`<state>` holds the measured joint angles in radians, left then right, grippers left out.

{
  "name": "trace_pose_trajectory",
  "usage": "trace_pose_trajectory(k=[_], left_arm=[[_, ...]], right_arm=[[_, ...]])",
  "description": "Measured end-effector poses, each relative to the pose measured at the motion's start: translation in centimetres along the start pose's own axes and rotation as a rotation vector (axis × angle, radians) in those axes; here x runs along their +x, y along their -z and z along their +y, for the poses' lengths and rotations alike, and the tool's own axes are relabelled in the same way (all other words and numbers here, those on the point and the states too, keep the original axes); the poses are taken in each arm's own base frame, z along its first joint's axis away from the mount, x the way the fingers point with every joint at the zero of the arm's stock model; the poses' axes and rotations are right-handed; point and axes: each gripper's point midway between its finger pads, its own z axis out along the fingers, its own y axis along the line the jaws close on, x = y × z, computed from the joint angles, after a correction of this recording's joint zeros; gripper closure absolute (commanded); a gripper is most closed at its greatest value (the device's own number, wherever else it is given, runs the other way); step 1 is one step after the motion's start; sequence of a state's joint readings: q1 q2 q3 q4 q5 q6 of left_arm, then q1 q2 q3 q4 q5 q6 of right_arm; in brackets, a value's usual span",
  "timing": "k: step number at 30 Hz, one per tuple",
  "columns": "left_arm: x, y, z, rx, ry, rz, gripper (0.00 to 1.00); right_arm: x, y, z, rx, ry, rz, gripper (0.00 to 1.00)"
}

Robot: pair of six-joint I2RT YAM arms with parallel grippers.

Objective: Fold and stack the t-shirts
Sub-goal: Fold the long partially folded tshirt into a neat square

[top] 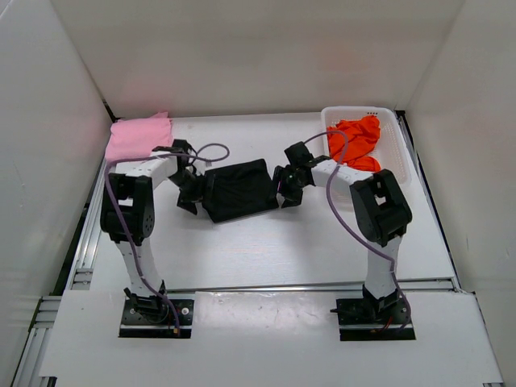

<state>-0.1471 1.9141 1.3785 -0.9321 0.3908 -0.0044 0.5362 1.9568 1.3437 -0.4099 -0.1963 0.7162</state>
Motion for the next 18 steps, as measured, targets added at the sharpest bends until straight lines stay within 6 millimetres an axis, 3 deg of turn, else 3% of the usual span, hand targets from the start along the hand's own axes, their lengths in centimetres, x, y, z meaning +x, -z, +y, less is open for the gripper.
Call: trace_pose_trajectory(k=[2, 4, 6, 8, 11, 12, 14, 16, 18], left_arm=[[2.4, -1.5, 0.0, 0.020, 0.029, 0.086, 0.14], [3.8, -2.2, -0.6, 0.054, 0.060, 0.155, 0.14], [3.6, -2.2, -1.0, 0.071, 0.054, 0.155, 0.17], [2.7, -2.5, -1.5, 0.095, 0.047, 0.147, 0.22], [2.0, -3.2, -2.2, 0.126, 0.041, 0.150, 0.55], [2.1, -3.5, -2.2, 0.132, 0.039, 0.155, 0.69], [2.4, -4.0, -2.5, 0.143, 0.042, 0.172, 0.87], [2.6, -4.3, -2.7, 0.152, 0.039, 0.184, 0.90], [2.7, -4.3, -2.8, 0.153, 0.037, 0.191, 0.90]], right_arm=[[0.8, -1.0, -0.2, -0.015, -0.012, 0.051, 0.38], [0.7, -1.3, 0.3, -0.054, 0.004, 0.057, 0.53], [0.9, -1.6, 0.7, -0.081, 0.010, 0.071, 0.65], [1.2, -1.8, 0.9, -0.103, 0.008, 0.089, 0.65], [2.2, -2.1, 0.7, -0.130, 0.003, 0.118, 0.73], [2.7, -2.1, 0.7, -0.139, 0.002, 0.130, 0.82], [3.5, -2.0, 0.3, -0.146, -0.004, 0.149, 0.91], [4.2, -1.9, 0.2, -0.154, -0.008, 0.169, 0.98], [4.6, -1.6, 0.1, -0.165, -0.001, 0.182, 1.00]])
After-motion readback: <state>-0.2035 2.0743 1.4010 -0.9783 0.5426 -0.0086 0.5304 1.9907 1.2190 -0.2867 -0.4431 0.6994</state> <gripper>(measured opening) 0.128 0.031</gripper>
